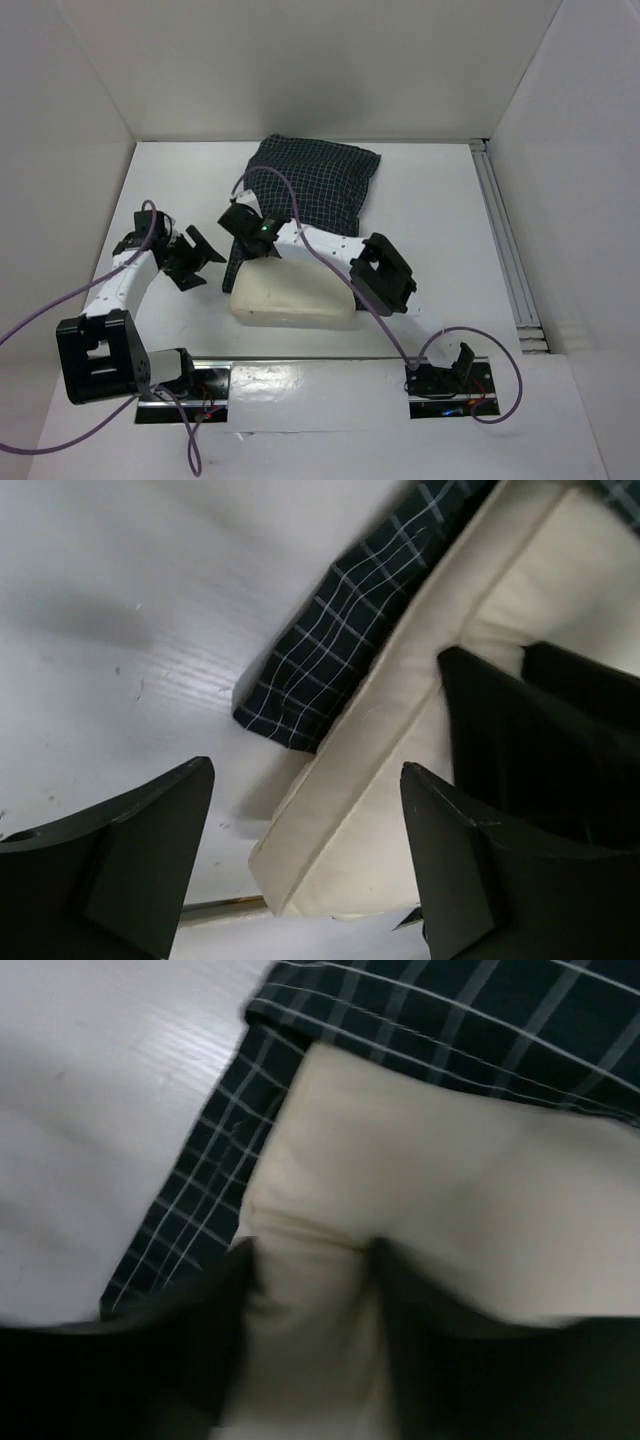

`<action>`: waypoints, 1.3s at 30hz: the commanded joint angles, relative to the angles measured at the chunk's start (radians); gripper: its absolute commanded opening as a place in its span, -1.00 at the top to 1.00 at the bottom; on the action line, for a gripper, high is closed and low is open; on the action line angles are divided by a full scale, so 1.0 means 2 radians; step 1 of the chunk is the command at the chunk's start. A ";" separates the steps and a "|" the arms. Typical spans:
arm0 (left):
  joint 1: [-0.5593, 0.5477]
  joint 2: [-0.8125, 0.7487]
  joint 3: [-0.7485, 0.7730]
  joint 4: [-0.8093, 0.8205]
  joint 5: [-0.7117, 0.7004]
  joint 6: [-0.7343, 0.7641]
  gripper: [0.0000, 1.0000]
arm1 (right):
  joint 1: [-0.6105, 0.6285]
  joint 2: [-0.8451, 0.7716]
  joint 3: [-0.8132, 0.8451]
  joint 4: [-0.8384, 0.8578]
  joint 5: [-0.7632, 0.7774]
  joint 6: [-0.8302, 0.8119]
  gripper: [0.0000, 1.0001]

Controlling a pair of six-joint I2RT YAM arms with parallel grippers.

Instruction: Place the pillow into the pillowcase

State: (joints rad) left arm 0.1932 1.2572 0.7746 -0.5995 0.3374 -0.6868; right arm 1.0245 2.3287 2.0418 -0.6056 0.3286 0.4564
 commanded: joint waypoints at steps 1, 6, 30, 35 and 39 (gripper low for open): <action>0.009 0.006 -0.014 0.058 0.054 0.014 -0.76 | -0.011 0.014 0.004 -0.042 0.037 0.033 0.33; -0.013 0.045 -0.056 0.135 0.143 0.027 -0.82 | -0.036 -0.124 -0.158 0.068 -0.035 0.000 1.00; -0.211 0.116 -0.104 0.347 0.083 -0.091 1.00 | -0.087 -0.253 -0.278 0.115 -0.174 -0.005 1.00; -0.211 0.067 -0.146 0.420 0.149 -0.131 1.00 | -0.087 -0.176 -0.180 0.077 -0.136 -0.017 1.00; -0.211 0.018 -0.150 0.429 0.179 -0.141 1.00 | -0.100 -0.106 -0.078 0.040 -0.084 -0.045 1.00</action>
State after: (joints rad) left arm -0.2230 1.3689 0.4797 0.1871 0.5632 -0.9325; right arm 0.8543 2.0632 1.7367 -0.5465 0.0399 0.4099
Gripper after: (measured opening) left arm 0.027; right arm 0.020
